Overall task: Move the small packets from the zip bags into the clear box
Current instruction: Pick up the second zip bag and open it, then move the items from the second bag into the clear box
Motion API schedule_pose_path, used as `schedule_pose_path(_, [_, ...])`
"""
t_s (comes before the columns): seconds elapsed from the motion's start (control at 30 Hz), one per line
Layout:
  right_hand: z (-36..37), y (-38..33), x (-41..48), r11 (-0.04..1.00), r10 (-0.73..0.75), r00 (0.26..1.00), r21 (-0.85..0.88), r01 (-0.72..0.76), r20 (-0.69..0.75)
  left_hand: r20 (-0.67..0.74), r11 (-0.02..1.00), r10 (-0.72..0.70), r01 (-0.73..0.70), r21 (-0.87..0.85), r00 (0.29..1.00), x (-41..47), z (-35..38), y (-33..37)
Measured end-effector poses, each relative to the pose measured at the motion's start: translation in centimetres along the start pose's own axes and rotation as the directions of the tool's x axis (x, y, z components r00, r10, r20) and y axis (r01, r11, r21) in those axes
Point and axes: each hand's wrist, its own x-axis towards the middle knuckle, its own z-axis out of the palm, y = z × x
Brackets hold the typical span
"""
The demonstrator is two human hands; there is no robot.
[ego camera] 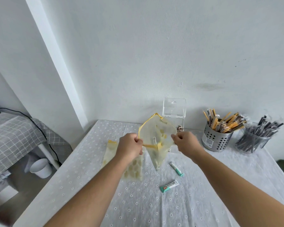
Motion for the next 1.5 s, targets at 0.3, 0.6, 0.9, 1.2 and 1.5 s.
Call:
schedule_pose_path(0.3, [1.5, 0.1, 0.2, 0.978, 0.044, 0.999, -0.204, -0.037, 0.028, -0.048, 0.912, 0.259, -0.227, 0.341, 0.965, 1.6, -1.4, 0.0])
schedule_pose_path(0.6, [4.9, -2.9, 2.1, 0.994, 0.095, 0.995, -0.053, -0.094, 0.02, 0.042, 0.789, 0.346, -0.315, 0.527, 0.937, 2.8, -4.7, -1.5])
schedule_pose_path(0.9, [8.0, -3.5, 2.6, 0.995, 0.096, 0.995, -0.025, -0.097, -0.04, 0.233, 0.769, 0.309, -0.387, 0.509, 0.922, 2.9, -5.5, -4.6])
schedule_pose_path(1.2, [6.2, -2.7, 3.5, 0.995, 0.007, 0.998, -0.097, -0.013, -0.06, 0.236, 0.759, 0.082, -0.214, 0.615, 0.968, 4.1, -6.2, -3.6])
schedule_pose_path(1.5, [6.2, -0.8, 2.6, 0.984, -0.032, 0.998, -0.179, 0.021, -0.057, 0.28, 0.747, 0.149, -0.293, 0.597, 0.948, 3.9, -2.4, -5.0])
